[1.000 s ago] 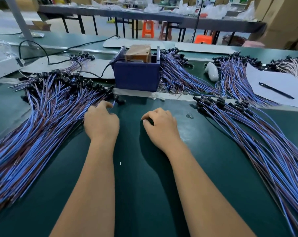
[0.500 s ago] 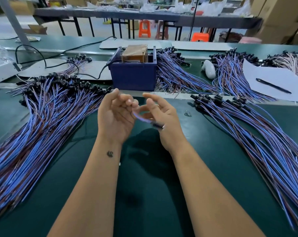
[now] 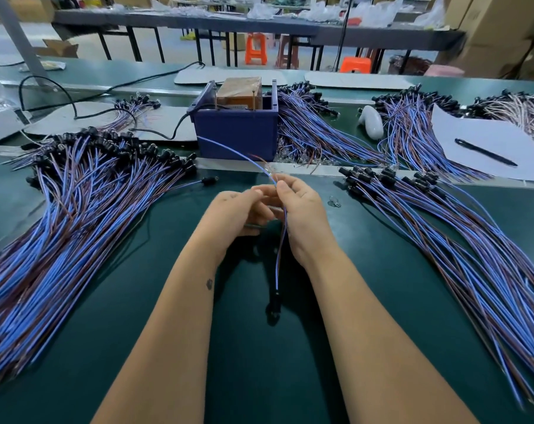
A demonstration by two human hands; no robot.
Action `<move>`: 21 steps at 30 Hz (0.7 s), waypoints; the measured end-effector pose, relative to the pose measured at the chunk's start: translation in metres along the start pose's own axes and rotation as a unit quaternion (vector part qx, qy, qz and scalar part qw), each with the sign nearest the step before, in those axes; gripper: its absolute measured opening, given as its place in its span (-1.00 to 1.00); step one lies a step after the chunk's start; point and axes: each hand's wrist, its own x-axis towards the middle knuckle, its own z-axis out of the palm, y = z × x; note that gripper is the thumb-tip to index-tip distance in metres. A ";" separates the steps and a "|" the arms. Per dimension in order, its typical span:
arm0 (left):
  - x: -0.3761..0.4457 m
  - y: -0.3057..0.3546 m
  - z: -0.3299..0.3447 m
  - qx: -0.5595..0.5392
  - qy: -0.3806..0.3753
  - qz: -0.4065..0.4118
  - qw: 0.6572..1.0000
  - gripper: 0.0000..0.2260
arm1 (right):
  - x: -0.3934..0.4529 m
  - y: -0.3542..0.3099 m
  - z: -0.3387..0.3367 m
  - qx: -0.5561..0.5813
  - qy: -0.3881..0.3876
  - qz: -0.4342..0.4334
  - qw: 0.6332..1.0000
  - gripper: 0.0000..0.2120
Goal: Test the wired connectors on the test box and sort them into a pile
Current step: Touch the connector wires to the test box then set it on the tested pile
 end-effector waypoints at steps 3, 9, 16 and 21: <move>0.005 -0.005 -0.004 -0.018 0.121 0.016 0.992 -0.74 | 0.000 0.003 0.000 -0.067 -0.007 -0.021 0.998 -0.88; 0.008 -0.014 0.003 0.041 0.161 0.042 0.985 -0.80 | 0.000 0.006 0.000 -0.097 0.051 -0.038 0.993 -0.86; 0.008 -0.015 0.012 0.065 0.145 0.080 0.984 -0.83 | -0.002 0.008 0.005 -0.197 0.047 -0.048 0.978 -0.85; 0.010 -0.016 0.009 0.051 0.159 0.080 0.983 -0.85 | -0.003 0.010 0.009 -0.240 0.037 -0.049 0.969 -0.88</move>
